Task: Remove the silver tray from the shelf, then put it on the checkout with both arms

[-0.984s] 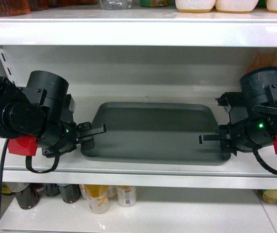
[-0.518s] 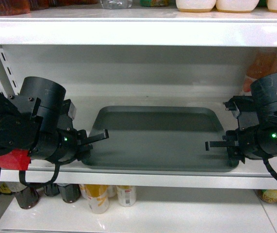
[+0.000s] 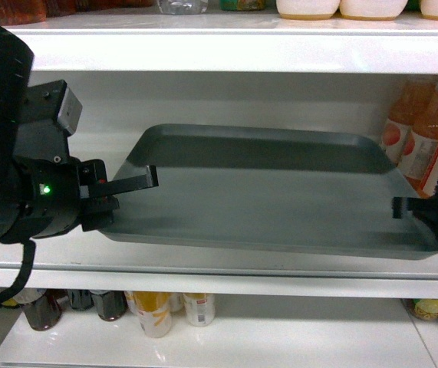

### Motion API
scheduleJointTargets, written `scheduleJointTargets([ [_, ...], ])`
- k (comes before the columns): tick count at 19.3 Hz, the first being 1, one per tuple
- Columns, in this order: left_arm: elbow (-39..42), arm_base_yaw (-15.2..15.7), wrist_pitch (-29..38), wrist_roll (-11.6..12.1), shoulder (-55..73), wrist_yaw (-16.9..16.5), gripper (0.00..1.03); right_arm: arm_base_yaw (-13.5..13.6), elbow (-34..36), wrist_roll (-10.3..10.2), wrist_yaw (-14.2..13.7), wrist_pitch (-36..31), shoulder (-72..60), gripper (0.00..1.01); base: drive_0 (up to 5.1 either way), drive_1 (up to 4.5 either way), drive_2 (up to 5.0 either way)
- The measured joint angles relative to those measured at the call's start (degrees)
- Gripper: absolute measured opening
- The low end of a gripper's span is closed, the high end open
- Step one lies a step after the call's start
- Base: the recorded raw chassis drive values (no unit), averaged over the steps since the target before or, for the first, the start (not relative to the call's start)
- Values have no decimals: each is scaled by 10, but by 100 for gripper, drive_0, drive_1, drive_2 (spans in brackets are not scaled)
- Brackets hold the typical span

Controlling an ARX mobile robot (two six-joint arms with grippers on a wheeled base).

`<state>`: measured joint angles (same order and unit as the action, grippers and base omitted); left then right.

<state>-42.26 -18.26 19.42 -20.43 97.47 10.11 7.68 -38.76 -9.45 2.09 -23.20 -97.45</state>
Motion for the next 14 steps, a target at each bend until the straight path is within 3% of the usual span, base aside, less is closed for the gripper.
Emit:
scheduleJointTargets([
  [3, 69, -23, -10, -7, -86, 23, 3, -1, 72, -2, 13, 12, 100, 2, 0, 0, 0],
  [11, 99, -32, -6, -12, -93, 45, 3, 5, 95, -4, 17, 9, 123, 2, 0, 0, 0],
  [14, 99, -32, -9, -12, -93, 46, 3, 6, 95, -6, 20, 9, 123, 2, 11, -418, 440],
])
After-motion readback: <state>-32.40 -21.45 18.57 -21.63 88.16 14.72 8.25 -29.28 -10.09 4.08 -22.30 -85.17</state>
